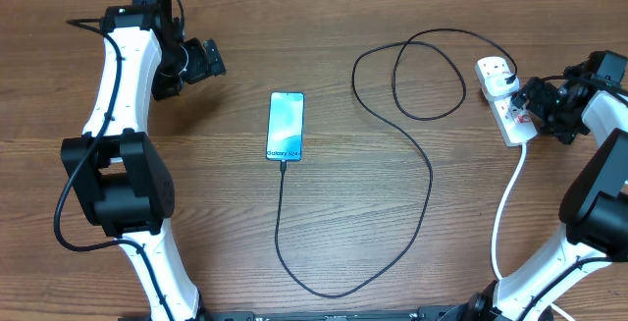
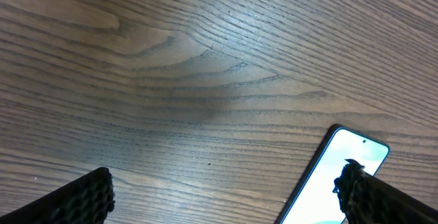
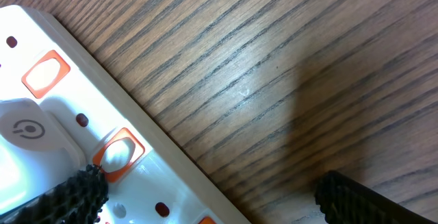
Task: Plug charger to phone and switch on socket
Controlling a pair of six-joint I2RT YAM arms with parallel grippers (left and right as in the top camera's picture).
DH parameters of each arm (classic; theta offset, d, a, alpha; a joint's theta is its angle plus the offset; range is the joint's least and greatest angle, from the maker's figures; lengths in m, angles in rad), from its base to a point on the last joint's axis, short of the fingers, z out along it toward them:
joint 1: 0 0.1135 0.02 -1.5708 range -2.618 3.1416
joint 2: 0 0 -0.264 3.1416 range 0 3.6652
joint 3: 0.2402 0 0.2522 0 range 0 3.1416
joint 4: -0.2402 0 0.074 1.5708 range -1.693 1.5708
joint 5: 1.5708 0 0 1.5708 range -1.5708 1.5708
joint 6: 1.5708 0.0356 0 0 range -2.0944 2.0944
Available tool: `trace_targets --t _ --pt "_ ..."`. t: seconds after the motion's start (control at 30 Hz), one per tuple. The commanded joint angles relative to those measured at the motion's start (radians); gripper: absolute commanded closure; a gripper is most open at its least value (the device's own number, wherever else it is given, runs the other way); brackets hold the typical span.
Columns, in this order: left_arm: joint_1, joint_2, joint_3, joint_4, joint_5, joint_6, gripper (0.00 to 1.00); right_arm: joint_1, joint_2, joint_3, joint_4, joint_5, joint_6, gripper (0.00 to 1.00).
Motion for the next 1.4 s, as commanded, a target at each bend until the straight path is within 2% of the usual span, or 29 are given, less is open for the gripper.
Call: trace_targets --t 0.0,0.3,0.47,0.57,0.63,0.7,0.8,0.97,1.07,1.37 --pt "-0.001 -0.007 0.008 0.001 0.008 0.001 0.0 0.043 0.024 -0.013 -0.014 0.013 -0.03 0.0" --pt "-0.001 -0.007 0.008 0.001 0.008 0.001 0.0 0.033 0.018 0.097 -0.051 -0.015 -0.038 0.0" --pt "-0.001 -0.007 0.008 0.001 0.008 0.001 0.0 0.034 0.018 0.098 -0.064 -0.071 -0.254 0.0" --pt "-0.001 -0.007 0.008 0.001 0.008 0.001 0.0 0.033 0.018 0.098 -0.057 -0.074 -0.292 0.0" --pt "-0.001 -0.007 0.008 0.001 0.008 0.001 0.0 0.031 0.018 0.098 -0.052 -0.072 -0.277 0.0" --pt "-0.001 -0.007 0.008 0.001 0.008 0.001 0.0 0.016 0.018 0.098 -0.039 -0.018 -0.149 0.0" --pt "-0.001 -0.007 0.008 0.001 0.008 0.001 0.0 -0.014 0.018 0.098 -0.031 0.035 -0.068 0.0" --pt "-0.001 -0.007 0.008 0.001 0.008 0.001 0.0 -0.077 0.018 0.098 0.007 -0.12 0.013 0.0" --pt "-0.001 -0.007 0.008 0.001 0.008 0.001 0.0 -0.096 0.018 0.098 0.034 -0.21 0.015 0.0" --pt "-0.001 -0.007 0.008 0.001 0.008 0.001 0.0 -0.075 0.015 0.1 -0.01 -0.268 0.005 0.0"
